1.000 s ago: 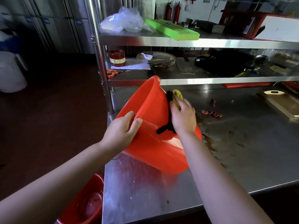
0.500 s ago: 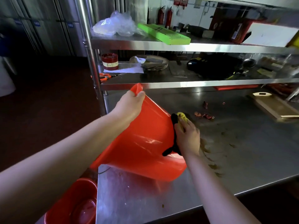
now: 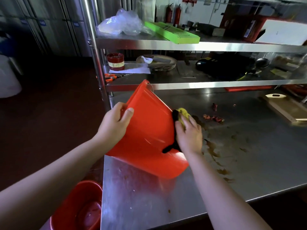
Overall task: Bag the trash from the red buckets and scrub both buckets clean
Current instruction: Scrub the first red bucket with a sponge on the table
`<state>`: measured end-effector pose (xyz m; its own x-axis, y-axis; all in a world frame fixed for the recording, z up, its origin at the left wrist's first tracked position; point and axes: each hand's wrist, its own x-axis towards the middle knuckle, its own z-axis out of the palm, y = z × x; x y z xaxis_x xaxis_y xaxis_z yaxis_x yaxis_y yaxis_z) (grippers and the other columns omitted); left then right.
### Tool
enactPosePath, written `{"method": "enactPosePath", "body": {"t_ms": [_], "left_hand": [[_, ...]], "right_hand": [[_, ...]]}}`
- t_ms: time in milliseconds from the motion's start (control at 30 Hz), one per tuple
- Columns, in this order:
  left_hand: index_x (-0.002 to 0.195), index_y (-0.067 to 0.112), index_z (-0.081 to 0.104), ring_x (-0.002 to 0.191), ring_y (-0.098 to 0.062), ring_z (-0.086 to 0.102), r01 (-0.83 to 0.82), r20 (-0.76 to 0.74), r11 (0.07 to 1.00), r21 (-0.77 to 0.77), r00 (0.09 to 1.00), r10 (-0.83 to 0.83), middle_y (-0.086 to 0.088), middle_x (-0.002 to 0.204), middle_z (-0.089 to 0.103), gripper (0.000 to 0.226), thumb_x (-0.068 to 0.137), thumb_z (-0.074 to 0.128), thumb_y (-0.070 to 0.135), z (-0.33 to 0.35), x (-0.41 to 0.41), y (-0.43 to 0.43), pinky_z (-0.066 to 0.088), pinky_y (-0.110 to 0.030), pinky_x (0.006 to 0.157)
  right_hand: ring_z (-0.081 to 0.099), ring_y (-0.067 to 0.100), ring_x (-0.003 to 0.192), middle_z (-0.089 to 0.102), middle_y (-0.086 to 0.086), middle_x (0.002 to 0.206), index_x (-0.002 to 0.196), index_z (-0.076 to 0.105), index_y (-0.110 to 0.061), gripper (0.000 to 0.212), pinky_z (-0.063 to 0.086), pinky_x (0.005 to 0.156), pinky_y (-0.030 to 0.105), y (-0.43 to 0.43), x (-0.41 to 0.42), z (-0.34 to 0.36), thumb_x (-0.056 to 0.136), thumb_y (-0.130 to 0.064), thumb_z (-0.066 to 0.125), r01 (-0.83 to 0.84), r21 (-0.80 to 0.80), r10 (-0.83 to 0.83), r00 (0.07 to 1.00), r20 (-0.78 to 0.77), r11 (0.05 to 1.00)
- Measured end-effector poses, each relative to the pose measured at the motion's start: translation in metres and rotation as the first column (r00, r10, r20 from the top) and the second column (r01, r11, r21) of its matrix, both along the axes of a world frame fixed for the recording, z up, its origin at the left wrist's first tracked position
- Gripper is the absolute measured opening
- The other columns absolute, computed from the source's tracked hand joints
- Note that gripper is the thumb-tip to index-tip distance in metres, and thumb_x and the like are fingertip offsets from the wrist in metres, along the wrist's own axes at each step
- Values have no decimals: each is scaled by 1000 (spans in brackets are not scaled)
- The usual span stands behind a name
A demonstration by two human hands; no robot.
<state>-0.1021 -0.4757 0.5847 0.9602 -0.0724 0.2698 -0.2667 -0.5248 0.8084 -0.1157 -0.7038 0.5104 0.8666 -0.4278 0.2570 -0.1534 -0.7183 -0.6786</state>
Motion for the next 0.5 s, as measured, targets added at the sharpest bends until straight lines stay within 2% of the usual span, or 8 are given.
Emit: {"method": "enactPosePath", "body": {"t_ms": [67, 100, 167, 233, 300, 367, 500], "left_hand": [[93, 20, 54, 48, -7, 45, -10, 7, 1000, -27, 1000, 10, 1, 63, 52, 15, 97, 44, 31, -5, -4, 9, 38, -22, 44], [93, 20, 54, 48, -7, 44, -10, 8, 1000, -30, 1000, 10, 2, 63, 51, 15, 97, 44, 31, -7, -6, 12, 38, -23, 45], [93, 21, 53, 46, -7, 43, 4, 10, 1000, -27, 1000, -4, 3, 60, 49, 15, 96, 44, 32, -11, -7, 14, 38, -30, 46], [94, 21, 52, 45, -7, 43, 29, 27, 1000, -4, 999, -29, 5, 57, 48, 16, 96, 44, 35, -11, -8, 12, 38, -33, 47], [100, 21, 51, 49, -11, 46, 59, 48, 995, 74, 997, -63, 5, 59, 50, 25, 93, 42, 43, -9, -11, 5, 41, -35, 52], [107, 19, 50, 55, -15, 48, 67, 55, 985, 158, 996, -77, 4, 63, 52, 27, 94, 42, 42, -7, -12, 0, 42, -35, 57], [98, 20, 49, 50, -16, 45, 82, 58, 986, 144, 994, -91, 2, 57, 48, 16, 96, 44, 35, -9, -16, 8, 39, -35, 53]], "right_hand": [[32, 23, 130, 37, -8, 149, 135, 50, -34, 42, 31, 105, 39, -19, -5, -5, 95, -42, 43, 81, 95, -71, 992, -108, 992], [32, 24, 130, 37, -8, 149, 136, 49, -34, 42, 31, 104, 40, -22, -6, -4, 95, -42, 43, 103, 133, -84, 987, -140, 986], [34, 26, 126, 36, -10, 149, 137, 48, -35, 42, 31, 103, 41, -14, -4, 6, 95, -42, 41, 76, 115, -57, 986, -154, 991], [35, 28, 125, 34, -11, 150, 138, 44, -38, 42, 30, 103, 40, 8, 3, 24, 96, -42, 39, -28, 54, 34, 994, -100, 998], [32, 28, 128, 32, -9, 152, 140, 41, -40, 43, 27, 106, 38, 33, 14, 47, 97, -42, 38, -125, 11, 125, 992, -18, 992], [29, 24, 130, 29, -9, 153, 141, 39, -40, 44, 24, 108, 35, 54, 24, 67, 97, -42, 39, -175, -8, 175, 984, 35, 985], [29, 15, 131, 33, -13, 150, 139, 43, -38, 44, 28, 107, 32, 56, 29, 68, 95, -43, 41, -232, 9, 231, 969, 84, 973]]}}
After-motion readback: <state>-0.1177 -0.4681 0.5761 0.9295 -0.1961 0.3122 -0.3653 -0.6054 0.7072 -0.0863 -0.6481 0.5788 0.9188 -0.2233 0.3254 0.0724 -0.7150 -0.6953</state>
